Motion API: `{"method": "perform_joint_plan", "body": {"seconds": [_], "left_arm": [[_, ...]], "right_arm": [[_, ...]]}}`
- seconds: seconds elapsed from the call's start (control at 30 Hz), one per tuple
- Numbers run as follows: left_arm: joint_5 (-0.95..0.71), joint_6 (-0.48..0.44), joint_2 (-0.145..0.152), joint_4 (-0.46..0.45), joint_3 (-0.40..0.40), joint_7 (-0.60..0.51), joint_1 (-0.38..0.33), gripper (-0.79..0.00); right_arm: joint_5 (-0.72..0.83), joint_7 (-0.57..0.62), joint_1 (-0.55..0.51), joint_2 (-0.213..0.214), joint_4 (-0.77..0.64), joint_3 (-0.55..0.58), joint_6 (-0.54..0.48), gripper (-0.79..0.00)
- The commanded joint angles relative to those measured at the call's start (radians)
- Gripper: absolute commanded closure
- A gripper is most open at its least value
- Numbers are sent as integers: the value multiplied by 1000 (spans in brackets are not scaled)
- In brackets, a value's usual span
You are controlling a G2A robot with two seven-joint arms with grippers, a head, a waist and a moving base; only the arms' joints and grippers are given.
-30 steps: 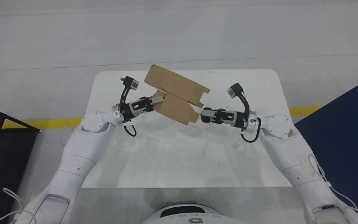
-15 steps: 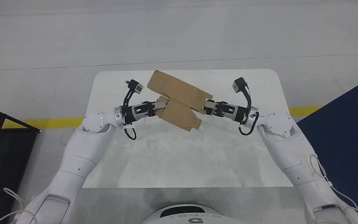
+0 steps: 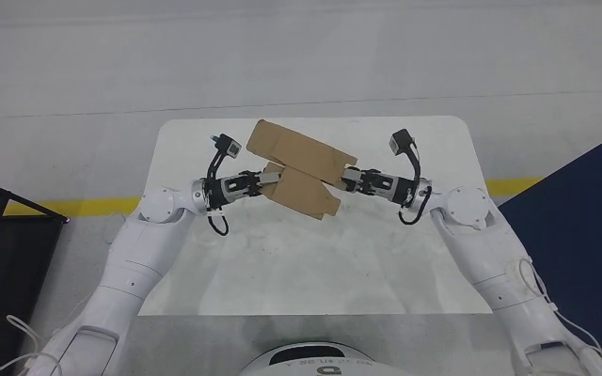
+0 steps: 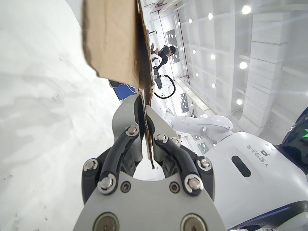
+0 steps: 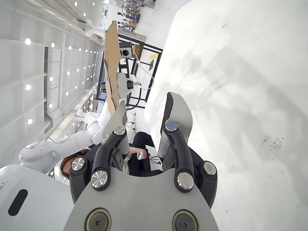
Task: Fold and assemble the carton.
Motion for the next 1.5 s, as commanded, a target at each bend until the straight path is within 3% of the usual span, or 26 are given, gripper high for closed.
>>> {"method": "perform_joint_plan", "body": {"seconds": [0.0,0.27,0.4,0.53,0.73,0.83,1.47], "left_arm": [[3,2,0,-1,-1,3,1,0],[3,19,-2,-1,3,-8,2,0],[13,23,-1,0,2,-13,2,0],[17,32,-2,0,5,-22,2,0],[7,37,-3,0,9,-45,1,0],[4,41,-3,1,8,-53,1,0],[-25,60,-5,3,13,-108,-3,0]], "right_arm": [[20,3,-19,4,9,24,-23,-372],[52,-51,-80,18,1,118,-59,-354],[90,-105,-146,25,-68,192,-109,-299],[55,-109,-193,33,-143,235,-107,-311],[-92,-121,-122,32,-157,182,63,-440],[-118,-117,-86,29,-141,153,93,-499],[-332,-51,-21,28,-185,53,166,-542]]}}
